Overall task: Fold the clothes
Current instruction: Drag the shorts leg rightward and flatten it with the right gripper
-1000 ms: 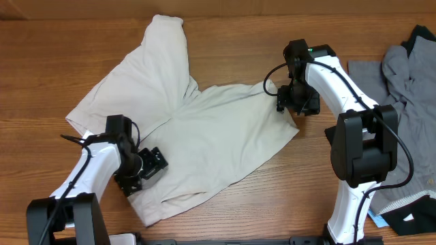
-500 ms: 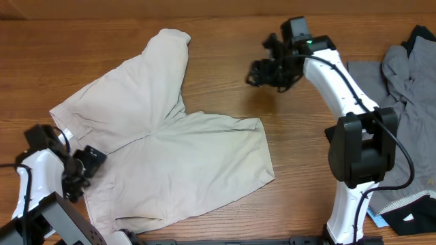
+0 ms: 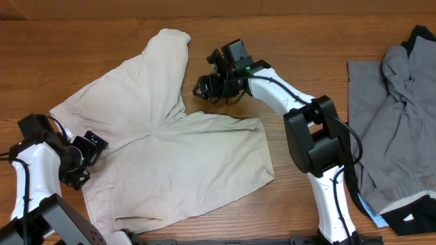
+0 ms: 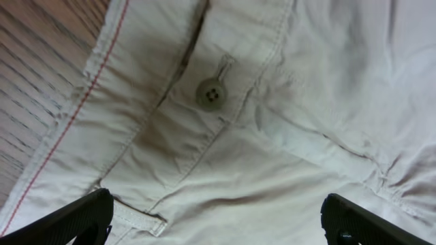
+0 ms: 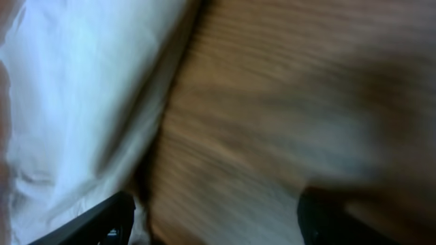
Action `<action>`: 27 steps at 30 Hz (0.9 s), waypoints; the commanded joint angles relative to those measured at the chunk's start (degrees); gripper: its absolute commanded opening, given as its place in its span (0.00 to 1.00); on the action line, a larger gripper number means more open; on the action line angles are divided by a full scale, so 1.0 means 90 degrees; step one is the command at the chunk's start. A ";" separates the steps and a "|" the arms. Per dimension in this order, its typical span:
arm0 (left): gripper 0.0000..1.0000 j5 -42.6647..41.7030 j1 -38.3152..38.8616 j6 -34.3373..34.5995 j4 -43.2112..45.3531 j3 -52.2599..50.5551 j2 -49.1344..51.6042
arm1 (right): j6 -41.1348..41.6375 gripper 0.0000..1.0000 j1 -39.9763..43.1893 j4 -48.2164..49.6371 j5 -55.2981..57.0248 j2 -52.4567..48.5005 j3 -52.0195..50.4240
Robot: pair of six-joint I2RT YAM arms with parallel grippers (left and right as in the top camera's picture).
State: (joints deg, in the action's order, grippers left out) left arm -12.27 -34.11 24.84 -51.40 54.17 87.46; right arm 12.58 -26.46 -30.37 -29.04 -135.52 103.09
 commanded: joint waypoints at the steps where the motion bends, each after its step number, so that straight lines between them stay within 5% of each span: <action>1: 1.00 -0.0131 0.0075 -0.0146 -0.0075 0.0121 0.0019 | 0.0131 0.79 -0.0126 0.0500 0.0126 -0.0151 0.0087; 21: 1.00 -0.0143 0.0129 -0.0146 -0.0192 0.0119 0.0019 | 0.0112 0.77 -0.0984 0.1744 0.1027 -0.0733 0.0092; 26: 1.00 -0.0141 0.0129 -0.0146 -0.0189 0.0119 0.0019 | 0.0136 0.70 -0.0984 0.2713 0.0090 -0.0731 0.0092; 27: 1.00 -0.0141 0.0129 -0.0146 -0.0187 0.0119 0.0019 | 0.0143 0.58 -0.0996 0.2786 0.0049 -0.0733 0.0092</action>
State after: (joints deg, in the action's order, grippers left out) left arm -12.91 -33.34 24.84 -52.95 54.17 87.44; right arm 13.47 -35.00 -7.01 -24.05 -141.40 104.01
